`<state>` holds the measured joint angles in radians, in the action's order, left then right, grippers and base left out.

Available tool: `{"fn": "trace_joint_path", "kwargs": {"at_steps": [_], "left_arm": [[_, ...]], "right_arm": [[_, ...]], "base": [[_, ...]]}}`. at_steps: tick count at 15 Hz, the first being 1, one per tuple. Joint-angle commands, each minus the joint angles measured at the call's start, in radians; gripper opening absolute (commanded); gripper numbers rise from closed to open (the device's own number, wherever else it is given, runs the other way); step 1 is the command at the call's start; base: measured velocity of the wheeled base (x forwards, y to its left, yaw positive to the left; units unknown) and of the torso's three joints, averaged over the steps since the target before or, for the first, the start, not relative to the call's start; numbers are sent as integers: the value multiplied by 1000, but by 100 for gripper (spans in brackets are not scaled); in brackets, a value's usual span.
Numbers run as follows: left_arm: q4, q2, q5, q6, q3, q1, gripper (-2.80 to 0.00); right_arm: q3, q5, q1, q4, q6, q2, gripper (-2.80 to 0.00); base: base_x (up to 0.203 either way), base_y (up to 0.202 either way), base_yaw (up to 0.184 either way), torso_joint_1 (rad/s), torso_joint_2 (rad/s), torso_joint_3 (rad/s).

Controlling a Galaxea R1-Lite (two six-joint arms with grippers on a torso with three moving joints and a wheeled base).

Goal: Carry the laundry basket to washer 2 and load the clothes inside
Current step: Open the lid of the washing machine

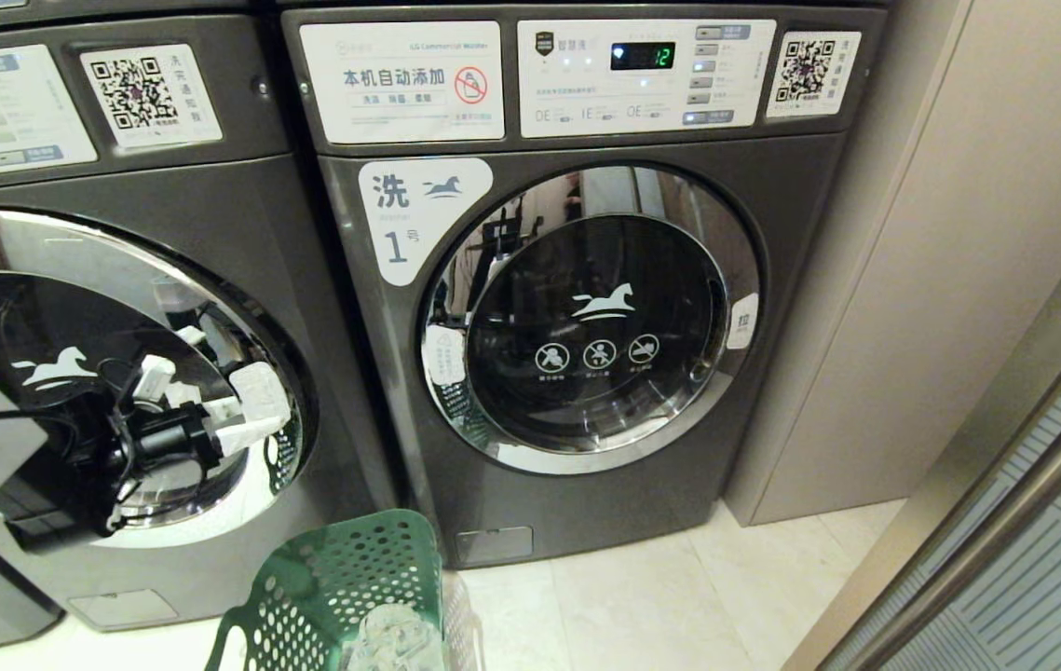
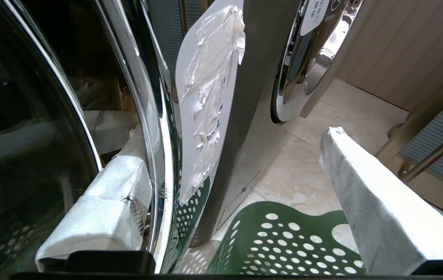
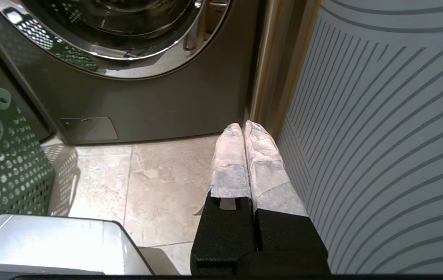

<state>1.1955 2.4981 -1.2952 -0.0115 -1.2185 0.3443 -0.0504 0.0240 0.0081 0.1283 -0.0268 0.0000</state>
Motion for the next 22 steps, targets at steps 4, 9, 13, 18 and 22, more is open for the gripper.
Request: {"fn": "trace_joint_path", "kwargs": {"at_steps": [4,9,13,18,22], "left_arm": [[-32,-14,22,1,-3,100,0],[-33,-16,26,7,-6,200,0],[-34,-50,27,4,26,247,0],[-35,-231,25,1,208,274,0],[-36,-478,31,2,472,327,0]], "right_arm": [[0,1,0,1,-1,0,-280],[0,1,0,1,-1,1,-280],[0,1,1,1,-1,0,-280],[0,1,1,1,-1,1,-280],[0,1,0,0,-1,1,-280]], "base": [[0,0,0,0,0,0],[0,0,0,0,0,0],[0,0,0,0,0,0],[0,0,0,0,0,0],[0,0,0,0,0,0]]}}
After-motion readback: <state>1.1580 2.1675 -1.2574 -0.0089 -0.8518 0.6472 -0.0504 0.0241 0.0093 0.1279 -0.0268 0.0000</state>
